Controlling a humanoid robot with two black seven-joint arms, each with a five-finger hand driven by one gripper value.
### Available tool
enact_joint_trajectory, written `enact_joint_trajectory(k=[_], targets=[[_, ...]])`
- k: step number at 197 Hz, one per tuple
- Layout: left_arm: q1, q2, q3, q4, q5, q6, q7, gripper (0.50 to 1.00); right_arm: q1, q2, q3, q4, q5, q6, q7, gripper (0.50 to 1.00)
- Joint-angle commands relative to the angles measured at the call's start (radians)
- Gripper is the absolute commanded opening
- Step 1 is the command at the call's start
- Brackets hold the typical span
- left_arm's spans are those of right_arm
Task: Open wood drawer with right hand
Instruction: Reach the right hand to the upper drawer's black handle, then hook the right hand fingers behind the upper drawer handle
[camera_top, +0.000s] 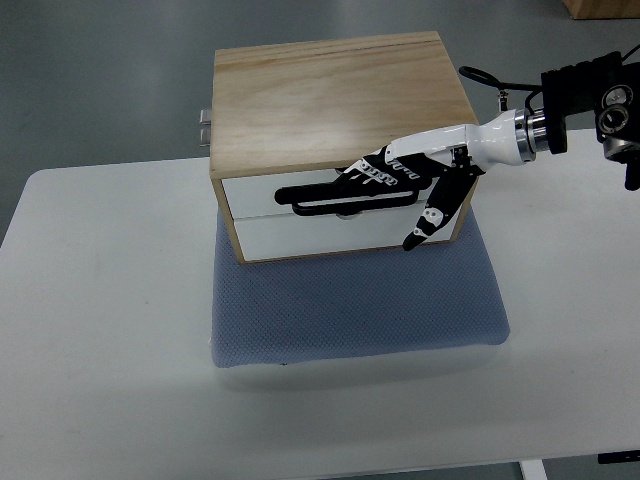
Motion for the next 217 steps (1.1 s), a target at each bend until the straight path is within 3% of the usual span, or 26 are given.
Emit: enact_joint_trajectory(k=[1,119,217], targets=[[0.0,0.0,0.0,0.001,0.0,0.0,0.0,1.0,-0.008,0.004,0.0,0.0,-0.003,-0.017,-0.001,0.944],[0.0,0.0,0.0,-0.001,0.0,0.0,0.0,1.0,-0.028,0.021,0.001,0.008,-0.023,-0.025,-0.001,0.944],[0.0,0.0,0.0,-0.001,0.0,0.0,0.0,1.0,-0.019,0.001,-0.034,0.097,-0.018,-0.019,-0.029,0.944]])
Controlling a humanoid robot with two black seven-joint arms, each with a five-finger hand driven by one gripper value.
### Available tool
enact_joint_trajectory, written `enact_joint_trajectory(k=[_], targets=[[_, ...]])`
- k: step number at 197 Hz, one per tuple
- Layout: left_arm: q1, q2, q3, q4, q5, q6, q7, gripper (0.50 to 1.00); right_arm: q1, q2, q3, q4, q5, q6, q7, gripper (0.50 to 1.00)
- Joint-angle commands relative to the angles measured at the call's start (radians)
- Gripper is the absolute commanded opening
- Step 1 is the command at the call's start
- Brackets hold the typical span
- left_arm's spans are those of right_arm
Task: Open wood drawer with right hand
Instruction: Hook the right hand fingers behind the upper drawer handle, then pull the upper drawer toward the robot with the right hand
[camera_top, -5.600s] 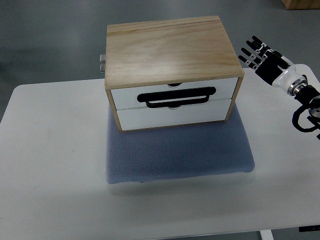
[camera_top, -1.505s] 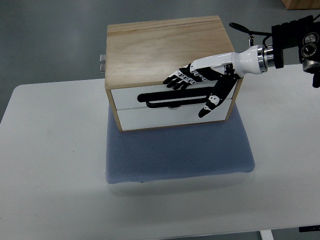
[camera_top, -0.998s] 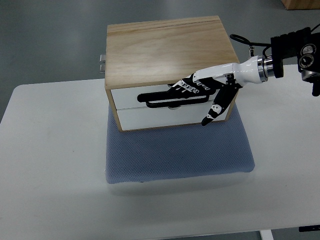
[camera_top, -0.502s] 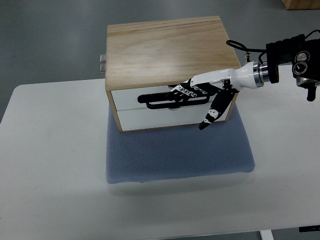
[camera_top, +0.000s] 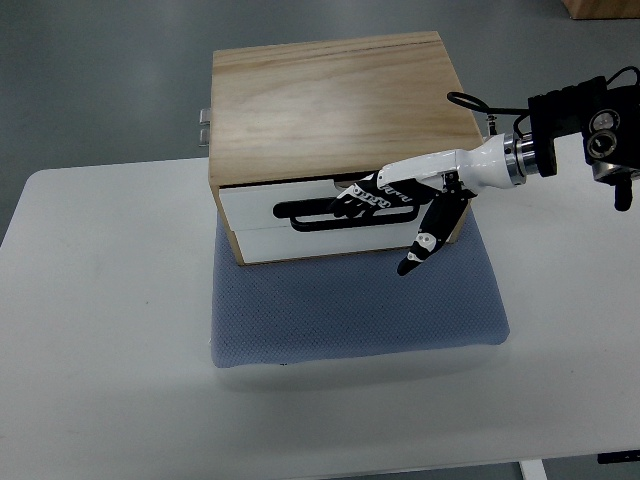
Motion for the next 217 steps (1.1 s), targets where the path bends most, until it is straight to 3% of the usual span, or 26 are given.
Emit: enact_joint_trajectory(k=[1,217], targets=[[0.0,0.0,0.0,0.001,0.0,0.0,0.0,1.0,0.004,-0.004,-0.019,0.025,0.001,-0.001,-0.003,0.944],[0.0,0.0,0.0,0.001,0.0,0.0,0.0,1.0,0.063,-0.122,-0.069,0.231,0.007,-0.008,-0.005,0.944]])
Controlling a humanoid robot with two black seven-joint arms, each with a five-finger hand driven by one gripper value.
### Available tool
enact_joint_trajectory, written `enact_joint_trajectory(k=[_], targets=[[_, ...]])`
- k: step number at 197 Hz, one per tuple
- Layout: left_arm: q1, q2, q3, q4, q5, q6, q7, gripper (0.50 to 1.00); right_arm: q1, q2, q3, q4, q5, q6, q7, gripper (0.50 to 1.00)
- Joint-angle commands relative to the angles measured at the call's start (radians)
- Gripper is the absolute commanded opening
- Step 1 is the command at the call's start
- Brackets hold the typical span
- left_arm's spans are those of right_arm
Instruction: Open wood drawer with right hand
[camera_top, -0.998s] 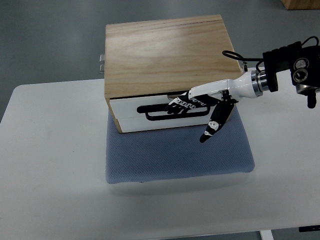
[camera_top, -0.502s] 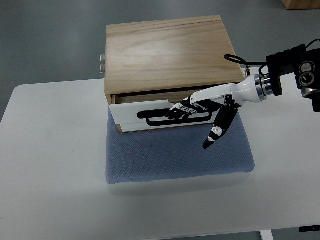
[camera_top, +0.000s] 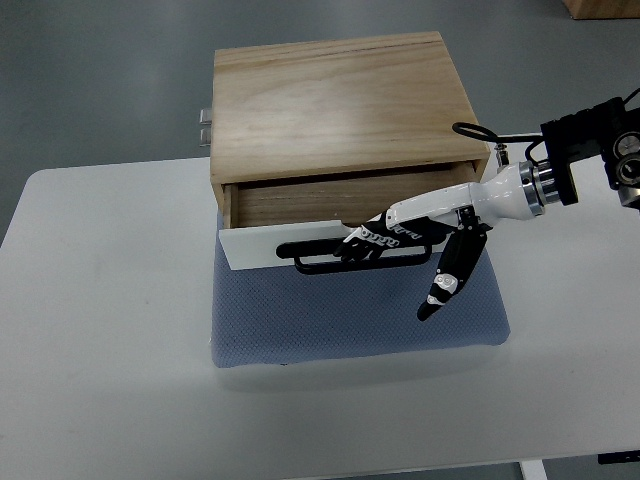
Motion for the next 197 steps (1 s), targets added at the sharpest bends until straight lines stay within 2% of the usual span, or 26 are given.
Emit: enact_joint_trajectory(k=[1,110,146,176,197], targets=[[0.0,0.0,0.0,0.001,0.0,0.0,0.0,1.0,0.006,-0.012,-0.003,0.02,0.002,0.0,0.0,0.944],[0.0,0.0,0.0,-0.001,0.0,0.0,0.0,1.0,0.054,-0.051,0.005,0.057,0.013,0.033,0.002,0.944],[0.0,0.0,0.0,-0.001,0.0,0.0,0.0,1.0,0.094,-0.092,0.007,0.08,0.055,0.077,0.002,0.944],[0.0,0.0,0.0,0.001,0.0,0.0,0.0,1.0,0.141,-0.154,0.007,0.146,0.12,0.077,0.0,0.944],[0.0,0.0,0.0,0.001,0.0,0.0,0.0,1.0,0.174,-0.197,0.013,0.146,0.152,0.077,0.002,0.944]])
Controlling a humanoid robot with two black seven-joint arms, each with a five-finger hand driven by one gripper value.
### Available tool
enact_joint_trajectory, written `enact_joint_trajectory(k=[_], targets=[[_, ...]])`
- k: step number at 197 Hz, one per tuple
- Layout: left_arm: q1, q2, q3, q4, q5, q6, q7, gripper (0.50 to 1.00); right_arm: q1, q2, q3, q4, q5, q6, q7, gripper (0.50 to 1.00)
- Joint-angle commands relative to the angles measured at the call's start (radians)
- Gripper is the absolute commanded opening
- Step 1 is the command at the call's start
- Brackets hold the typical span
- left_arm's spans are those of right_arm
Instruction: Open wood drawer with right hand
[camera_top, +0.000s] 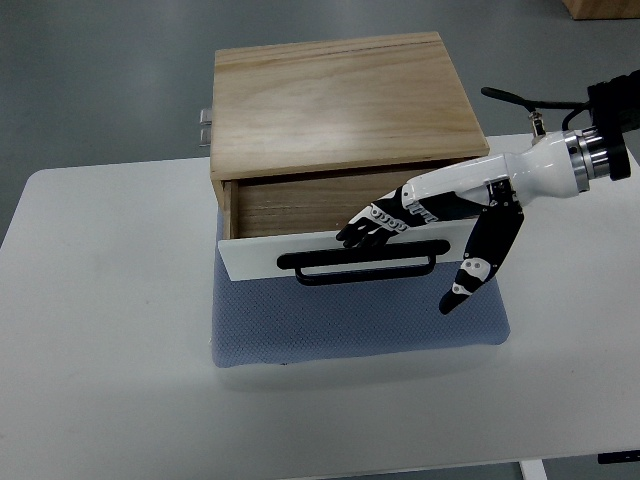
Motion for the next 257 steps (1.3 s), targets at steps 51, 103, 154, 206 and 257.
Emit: enact_joint_trajectory(k=[51,103,154,206,257], targets=[[0.0,0.0,0.0,0.001,0.0,0.0,0.0,1.0,0.009,-0.181,0.168,-0.149,0.313,0.0,0.013,0.944],[0.0,0.0,0.0,0.001,0.0,0.0,0.0,1.0,-0.187,-0.19,0.194,-0.386,0.753,0.0,0.016,0.944],[0.0,0.0,0.0,0.001,0.0,0.0,0.0,1.0,-0.456,0.081,0.231,-0.86,1.098,-0.055,0.018,0.942],[0.0,0.0,0.0,-0.001,0.0,0.0,0.0,1.0,-0.74,0.337,0.502,-1.143,1.088,-0.082,-0.01,0.942],[0.0,0.0,0.0,-0.001,0.0,0.0,0.0,1.0,-0.809,0.411,0.532,-1.147,1.089,-0.082,-0.031,0.944]])
